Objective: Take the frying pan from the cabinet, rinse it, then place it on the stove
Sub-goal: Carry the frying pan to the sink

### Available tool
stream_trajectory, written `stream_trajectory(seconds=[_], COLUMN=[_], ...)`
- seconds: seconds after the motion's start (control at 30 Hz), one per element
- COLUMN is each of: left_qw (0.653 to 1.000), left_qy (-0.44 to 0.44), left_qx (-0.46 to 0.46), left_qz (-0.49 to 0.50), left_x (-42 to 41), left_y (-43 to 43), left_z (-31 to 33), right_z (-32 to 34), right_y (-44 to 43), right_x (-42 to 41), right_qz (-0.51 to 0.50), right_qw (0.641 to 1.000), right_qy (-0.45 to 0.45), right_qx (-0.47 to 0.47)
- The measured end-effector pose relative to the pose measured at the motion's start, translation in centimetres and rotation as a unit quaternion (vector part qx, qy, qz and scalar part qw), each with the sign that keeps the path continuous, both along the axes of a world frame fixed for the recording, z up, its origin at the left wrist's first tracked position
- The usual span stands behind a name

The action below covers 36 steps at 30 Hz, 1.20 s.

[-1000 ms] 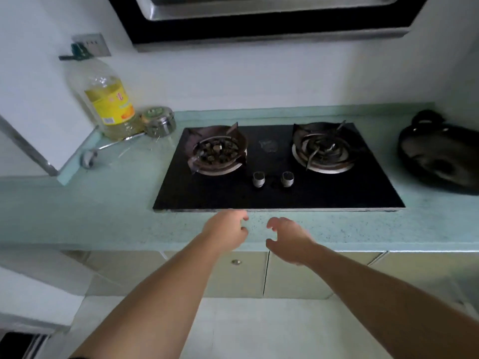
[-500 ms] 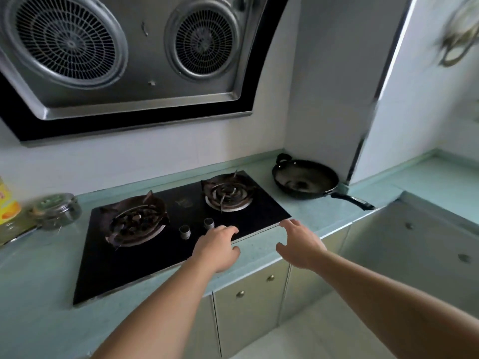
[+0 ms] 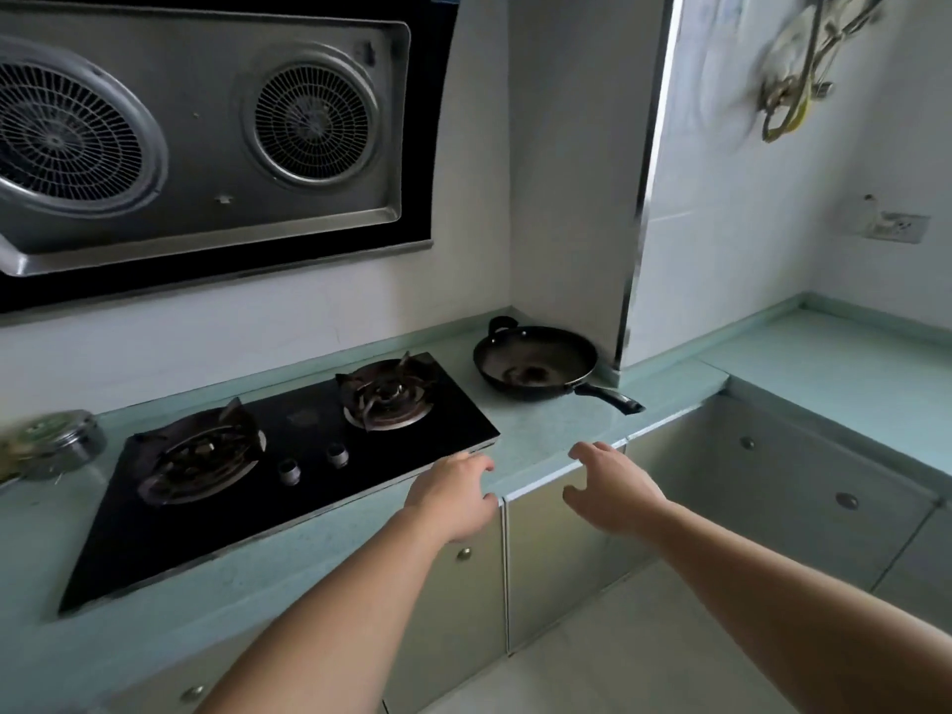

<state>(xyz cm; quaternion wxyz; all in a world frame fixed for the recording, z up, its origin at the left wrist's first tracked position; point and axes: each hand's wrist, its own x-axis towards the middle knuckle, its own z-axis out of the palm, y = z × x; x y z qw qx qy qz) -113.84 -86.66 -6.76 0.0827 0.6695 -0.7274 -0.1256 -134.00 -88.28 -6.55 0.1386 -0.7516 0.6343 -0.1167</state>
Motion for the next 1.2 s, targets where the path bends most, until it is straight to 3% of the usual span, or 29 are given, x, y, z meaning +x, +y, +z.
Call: stream_trajectory(seconds=[0.23,0.5,0.83,1.0,1.2], left_qw=[0.999,0.995,0.969,0.909,0.769], left_qy=[0.010,0.059,0.211,0.358,0.537], left_qx=[0.006,0.017,0.054,0.113,0.166], left_qz=[0.034,0.079,0.113,0.178,0.304], left_x=[-8.6,-13.0,-17.4,-20.0,-22.1], left_y=[-0.2,-3.9,-18.9,-25.9,-31.0], left_z=[-1.3,-2.4,-8.1,-9.7,-10.7], right_z=[-2.1,-3.9,-6.2,-6.9,-8.8], right_y=[-1.0,-4.5,-16.7,-23.6,-31.3], right_x=[-7.4,-11.4,-13.9,-15.4,-15.8], right_qz=[0.020,0.043,0.020,-0.040,-0.086], right_qw=[1.000,0.999,0.999,0.992,0.952], right_qy=[-0.022,0.000,-0.036,-0.105,-0.225], right_qx=[0.008,-0.022,0.017,0.064,0.189])
